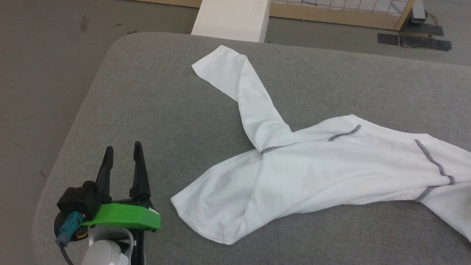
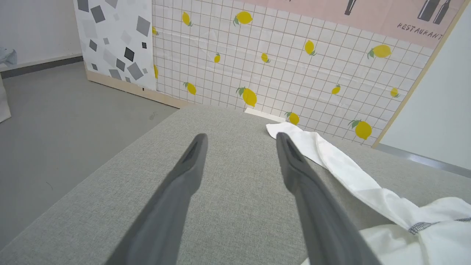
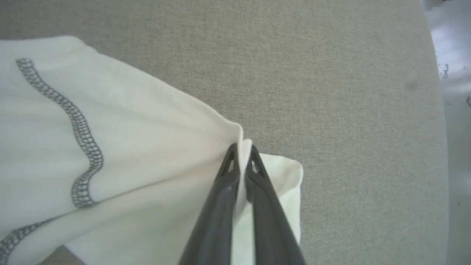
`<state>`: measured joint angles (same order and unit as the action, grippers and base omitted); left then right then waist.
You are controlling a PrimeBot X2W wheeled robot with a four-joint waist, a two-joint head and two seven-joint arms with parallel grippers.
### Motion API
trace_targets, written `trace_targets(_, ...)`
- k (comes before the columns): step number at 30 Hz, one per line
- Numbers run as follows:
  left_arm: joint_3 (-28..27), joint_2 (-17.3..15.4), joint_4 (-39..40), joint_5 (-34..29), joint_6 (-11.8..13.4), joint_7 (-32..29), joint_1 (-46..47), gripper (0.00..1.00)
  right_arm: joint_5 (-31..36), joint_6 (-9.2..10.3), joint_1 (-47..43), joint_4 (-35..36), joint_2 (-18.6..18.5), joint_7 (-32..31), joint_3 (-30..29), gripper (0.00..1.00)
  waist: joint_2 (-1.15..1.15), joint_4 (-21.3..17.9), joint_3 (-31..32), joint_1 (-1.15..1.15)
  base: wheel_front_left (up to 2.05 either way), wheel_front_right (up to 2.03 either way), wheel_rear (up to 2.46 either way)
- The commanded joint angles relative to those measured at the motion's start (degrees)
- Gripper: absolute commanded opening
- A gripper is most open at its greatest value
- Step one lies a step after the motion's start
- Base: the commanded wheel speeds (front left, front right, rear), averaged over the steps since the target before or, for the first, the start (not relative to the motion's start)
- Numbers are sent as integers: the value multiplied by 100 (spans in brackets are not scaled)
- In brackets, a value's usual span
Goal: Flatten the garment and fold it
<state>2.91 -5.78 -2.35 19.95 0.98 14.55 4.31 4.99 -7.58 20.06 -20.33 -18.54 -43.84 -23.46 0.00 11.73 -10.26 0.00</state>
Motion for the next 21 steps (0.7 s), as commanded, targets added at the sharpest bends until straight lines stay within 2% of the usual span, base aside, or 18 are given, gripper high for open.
trace_targets(1,8,16,-25,-37,-41,44,86,100,166,9,-131,-6,33,20,-77,0,0,-44,33,0,0,0,0)
trace_targets(2,16,16,-50,-42,-49,44,73,100,224,9,-158,-24,105,46,-186,10,0,-70,61,0,0,0,0)
trace_targets(3,26,13,-77,-40,-59,44,59,100,275,9,-164,42,211,82,-248,99,0,-94,86,0,0,0,0)
trace_targets(5,33,-2,-115,-21,-75,34,38,100,249,9,-113,281,529,333,-382,100,0,-174,136,0,0,0,0)
trace_targets(7,51,-32,-147,9,-106,-47,62,100,122,9,-52,506,760,846,-411,100,0,-253,188,0,0,0,0)
trace_targets(13,152,-104,-339,256,-246,-743,521,100,-888,9,-18,831,1288,2575,-238,100,0,-526,324,0,0,0,0)
trace_targets(16,271,-96,-569,462,-333,-1380,1020,100,-1199,9,-234,978,1473,3120,-73,100,0,-735,306,0,0,0,0)
trace_targets(17,428,-92,-1034,647,-349,-2272,1629,100,-1448,9,-468,1048,1549,3459,149,100,0,-940,238,0,0,0,0)
trace_targets(21,600,-98,-1700,855,-334,-3397,2374,100,-1971,9,-649,949,1563,3833,507,100,0,-1250,57,0,0,0,0)
